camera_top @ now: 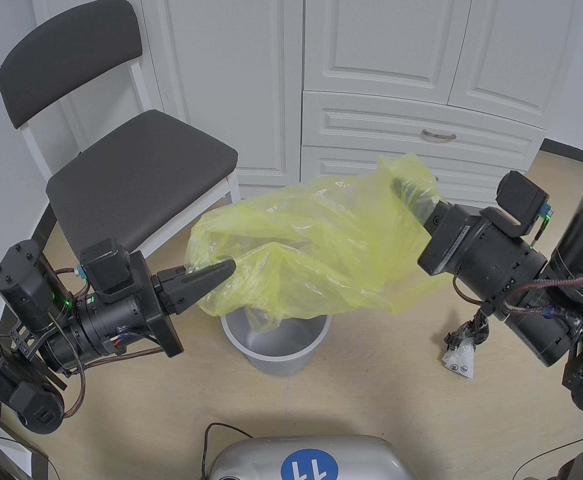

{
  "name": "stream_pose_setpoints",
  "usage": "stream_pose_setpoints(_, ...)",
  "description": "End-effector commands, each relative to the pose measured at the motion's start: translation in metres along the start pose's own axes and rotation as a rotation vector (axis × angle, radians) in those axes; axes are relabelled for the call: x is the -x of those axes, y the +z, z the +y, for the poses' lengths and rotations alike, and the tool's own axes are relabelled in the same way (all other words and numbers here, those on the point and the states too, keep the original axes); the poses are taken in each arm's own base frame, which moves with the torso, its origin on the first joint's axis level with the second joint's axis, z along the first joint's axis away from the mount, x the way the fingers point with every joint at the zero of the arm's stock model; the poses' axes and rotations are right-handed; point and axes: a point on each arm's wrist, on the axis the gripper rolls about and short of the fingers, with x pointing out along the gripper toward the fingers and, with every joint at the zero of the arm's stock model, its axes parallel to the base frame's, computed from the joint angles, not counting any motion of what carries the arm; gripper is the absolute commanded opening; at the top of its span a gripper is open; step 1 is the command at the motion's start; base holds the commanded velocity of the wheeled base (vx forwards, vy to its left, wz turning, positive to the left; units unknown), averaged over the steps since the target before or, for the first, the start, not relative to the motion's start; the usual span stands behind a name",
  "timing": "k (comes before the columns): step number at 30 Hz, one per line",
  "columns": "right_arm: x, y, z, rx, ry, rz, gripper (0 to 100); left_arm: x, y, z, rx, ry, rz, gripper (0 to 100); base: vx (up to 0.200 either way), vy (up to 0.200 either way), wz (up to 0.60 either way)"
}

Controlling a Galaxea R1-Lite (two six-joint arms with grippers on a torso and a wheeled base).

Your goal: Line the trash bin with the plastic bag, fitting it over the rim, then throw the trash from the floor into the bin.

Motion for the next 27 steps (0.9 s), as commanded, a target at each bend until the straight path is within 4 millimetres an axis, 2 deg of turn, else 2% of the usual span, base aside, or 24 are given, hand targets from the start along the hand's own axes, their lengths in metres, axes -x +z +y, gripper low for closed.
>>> stream_pose_setpoints(1,-0.014,-0.021,-0.001,0.001,-0.005,0.007,0,0.0,-0.014,0.024,-0.039,0.073,0.042,0,0.0,0.0,0.0)
stream_pose_setpoints(6,-0.03,-0.03,-0.001,-0.01,-0.049,-0.057,0,0.003,-0.023,0.052,-0.059,0.159,0.065,0,0.0,0.0,0.0)
stream_pose_setpoints(13,-0.039,-0.037,-0.008,0.001,-0.087,-0.058,0,0.004,-0.033,0.076,-0.035,0.212,0.078,0,0.0,0.0,0.0)
stream_pose_setpoints(21,-0.052,-0.049,-0.022,0.055,-0.192,-0.056,0,0.003,-0.035,0.09,-0.034,0.245,0.074,0,0.0,0.0,0.0)
stream_pose_setpoints(27,-0.054,-0.045,-0.032,0.065,-0.212,-0.063,0,0.007,-0.029,0.098,-0.054,0.275,0.054,0,0.0,0.0,0.0)
